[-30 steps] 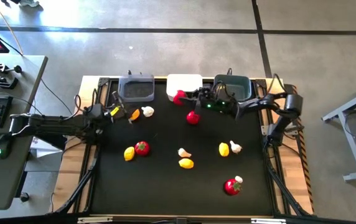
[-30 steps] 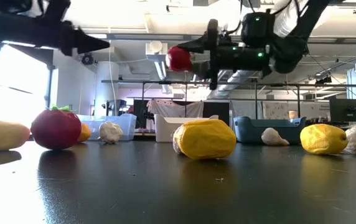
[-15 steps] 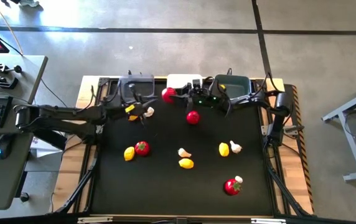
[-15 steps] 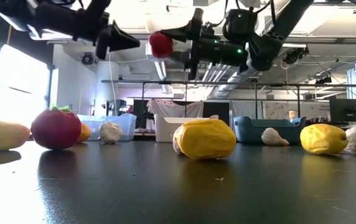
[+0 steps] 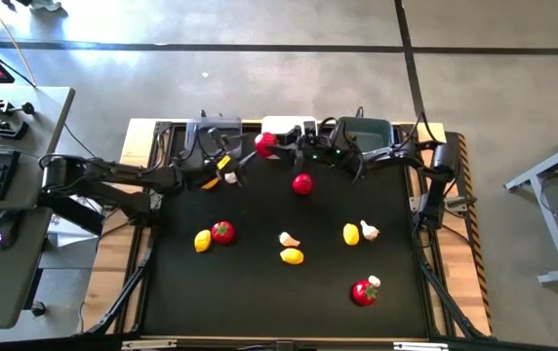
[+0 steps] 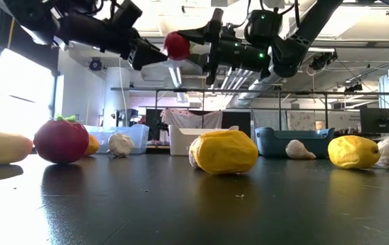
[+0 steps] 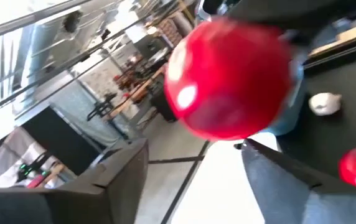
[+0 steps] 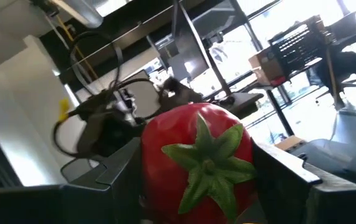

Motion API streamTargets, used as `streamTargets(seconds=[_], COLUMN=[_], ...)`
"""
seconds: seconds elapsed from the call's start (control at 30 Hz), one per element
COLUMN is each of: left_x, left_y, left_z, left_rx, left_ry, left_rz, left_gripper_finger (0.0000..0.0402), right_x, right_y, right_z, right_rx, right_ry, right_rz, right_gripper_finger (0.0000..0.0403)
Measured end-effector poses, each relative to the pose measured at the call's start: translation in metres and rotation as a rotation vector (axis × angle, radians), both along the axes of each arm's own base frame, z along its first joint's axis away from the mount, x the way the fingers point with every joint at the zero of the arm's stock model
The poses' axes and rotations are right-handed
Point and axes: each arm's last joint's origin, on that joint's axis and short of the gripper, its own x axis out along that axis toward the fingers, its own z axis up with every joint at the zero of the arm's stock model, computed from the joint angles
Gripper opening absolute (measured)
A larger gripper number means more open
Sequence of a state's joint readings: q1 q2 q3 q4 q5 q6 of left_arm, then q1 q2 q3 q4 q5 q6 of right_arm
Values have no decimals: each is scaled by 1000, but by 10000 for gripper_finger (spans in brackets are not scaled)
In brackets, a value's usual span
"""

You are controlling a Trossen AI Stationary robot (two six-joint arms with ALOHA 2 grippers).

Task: Sort produce into baskets
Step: Put the tomato into the black bin

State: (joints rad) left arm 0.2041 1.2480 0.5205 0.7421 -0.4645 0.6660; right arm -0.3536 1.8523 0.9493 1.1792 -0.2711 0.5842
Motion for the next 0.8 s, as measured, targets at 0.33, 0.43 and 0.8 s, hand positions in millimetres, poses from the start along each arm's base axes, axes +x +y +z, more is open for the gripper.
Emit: streamTargets(seconds=[0.33, 0.43, 0.8], left_x=[5, 5, 7], left_y=[-1, -2, -10], left_z=[1, 1, 6], left_rx=[28, 38, 114], left_ry=[-46, -41, -44], left_rz=[-20, -52, -111], left_gripper_finger=[285, 285, 285], right_x=[-1, -1, -3], right_y=[0, 0, -7], right_z=[2, 2, 2], right_rx=[38, 36, 46], right_ry=[-13, -18, -39], right_rz=[27, 28, -49], right_gripper_finger=[234, 234, 234])
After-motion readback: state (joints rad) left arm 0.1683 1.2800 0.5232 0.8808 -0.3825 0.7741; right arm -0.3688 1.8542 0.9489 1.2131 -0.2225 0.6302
